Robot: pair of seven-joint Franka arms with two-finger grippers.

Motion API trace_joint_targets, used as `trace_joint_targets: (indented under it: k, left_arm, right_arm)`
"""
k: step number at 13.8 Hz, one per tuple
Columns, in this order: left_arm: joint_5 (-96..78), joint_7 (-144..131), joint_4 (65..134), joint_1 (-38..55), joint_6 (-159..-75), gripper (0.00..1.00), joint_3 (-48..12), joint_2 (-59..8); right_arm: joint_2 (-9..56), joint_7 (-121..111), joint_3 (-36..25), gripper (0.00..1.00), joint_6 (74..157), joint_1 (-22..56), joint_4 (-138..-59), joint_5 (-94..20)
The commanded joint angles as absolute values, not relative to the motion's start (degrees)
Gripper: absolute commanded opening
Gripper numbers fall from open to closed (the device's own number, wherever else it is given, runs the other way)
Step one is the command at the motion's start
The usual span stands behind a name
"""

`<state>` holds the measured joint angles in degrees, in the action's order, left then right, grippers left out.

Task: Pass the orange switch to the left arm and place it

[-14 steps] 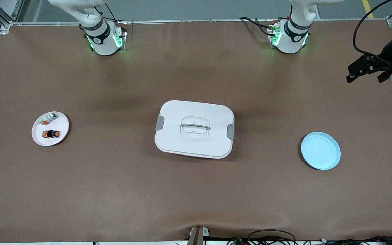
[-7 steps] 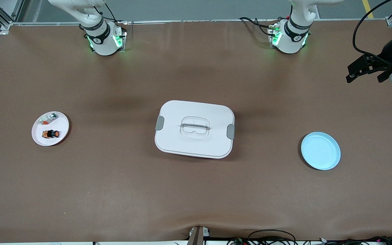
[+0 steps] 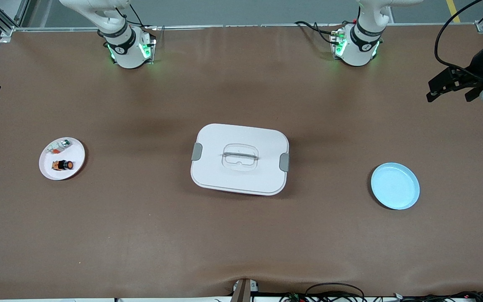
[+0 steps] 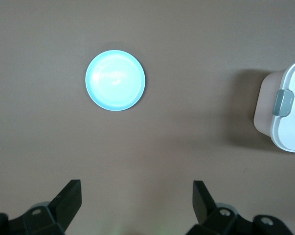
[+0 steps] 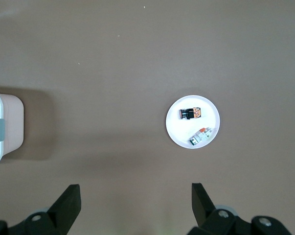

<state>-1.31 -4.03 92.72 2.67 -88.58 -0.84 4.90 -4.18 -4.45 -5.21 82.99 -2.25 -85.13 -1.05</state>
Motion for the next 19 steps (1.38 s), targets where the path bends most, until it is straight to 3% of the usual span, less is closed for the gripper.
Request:
trace_joint_targets:
  k: [1, 19]
  left_arm:
    - [-2.0, -2.8, 90.9, 2.3, -87.2, 1.00, -1.1, 4.3]
    - [-2.1, -2.7, 90.4, 2.3, -87.2, 1.00, -1.1, 4.2]
  right_arm:
    - [-4.0, -2.3, -4.7, 1.00, 82.3, -2.9, -84.2, -1.9]
    - [-3.9, -4.8, -4.7, 1.00, 80.5, -2.1, -84.0, -1.4]
